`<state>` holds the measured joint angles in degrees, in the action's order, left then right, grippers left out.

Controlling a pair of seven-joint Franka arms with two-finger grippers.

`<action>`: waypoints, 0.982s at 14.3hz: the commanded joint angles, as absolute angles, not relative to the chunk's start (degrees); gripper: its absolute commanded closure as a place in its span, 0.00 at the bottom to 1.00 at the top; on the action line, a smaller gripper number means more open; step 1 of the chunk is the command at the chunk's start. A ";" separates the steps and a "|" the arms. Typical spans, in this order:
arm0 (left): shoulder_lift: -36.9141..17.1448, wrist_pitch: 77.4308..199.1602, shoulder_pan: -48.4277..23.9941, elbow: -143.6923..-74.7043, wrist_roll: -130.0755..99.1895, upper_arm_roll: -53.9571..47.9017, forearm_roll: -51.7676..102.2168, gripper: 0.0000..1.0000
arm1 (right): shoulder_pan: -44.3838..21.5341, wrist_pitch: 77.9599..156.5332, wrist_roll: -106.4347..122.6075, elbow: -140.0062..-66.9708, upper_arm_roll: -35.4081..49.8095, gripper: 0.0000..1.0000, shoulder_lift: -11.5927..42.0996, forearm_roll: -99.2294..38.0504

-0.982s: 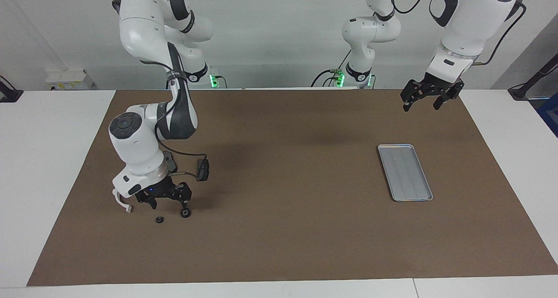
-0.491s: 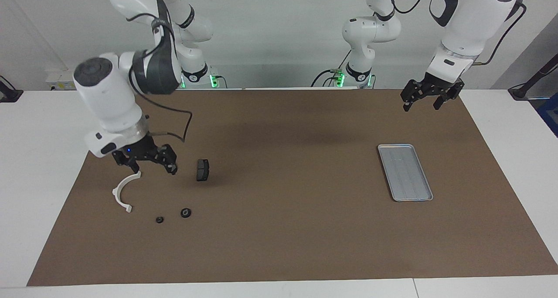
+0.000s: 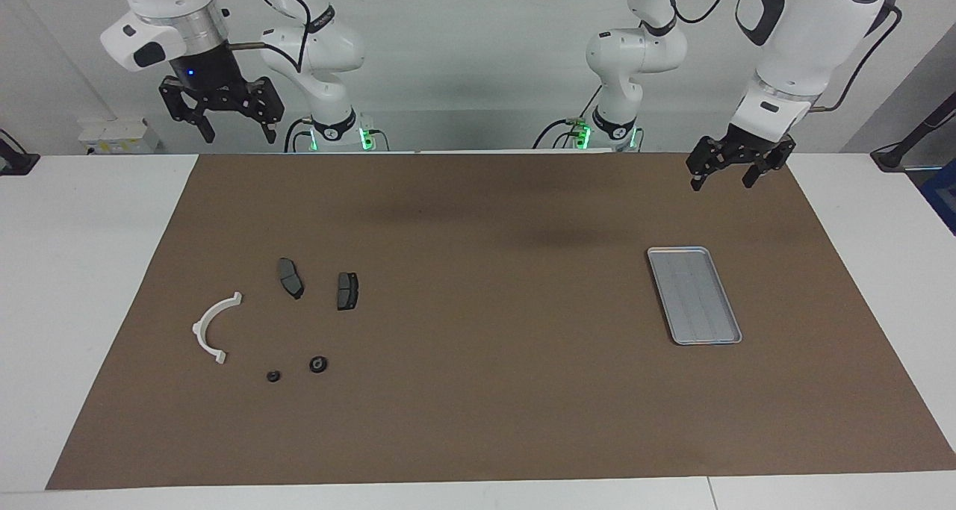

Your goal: Place bearing gear from tray to pile

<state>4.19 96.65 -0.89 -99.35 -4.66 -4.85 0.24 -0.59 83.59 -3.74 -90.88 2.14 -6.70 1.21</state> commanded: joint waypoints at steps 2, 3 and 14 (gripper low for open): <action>5.71 96.06 -0.62 -100.63 -4.31 -4.83 0.70 0.00 | -0.44 86.30 -3.87 -94.92 2.29 0.00 -6.51 0.62; 5.71 96.06 -0.62 -100.63 -4.31 -4.83 0.70 0.00 | -0.44 87.87 -3.87 -95.88 2.37 0.00 -6.07 0.53; 5.71 96.06 -0.62 -100.55 -4.31 -4.83 0.70 0.00 | -0.35 89.12 -5.18 -95.45 2.81 0.00 -5.62 0.26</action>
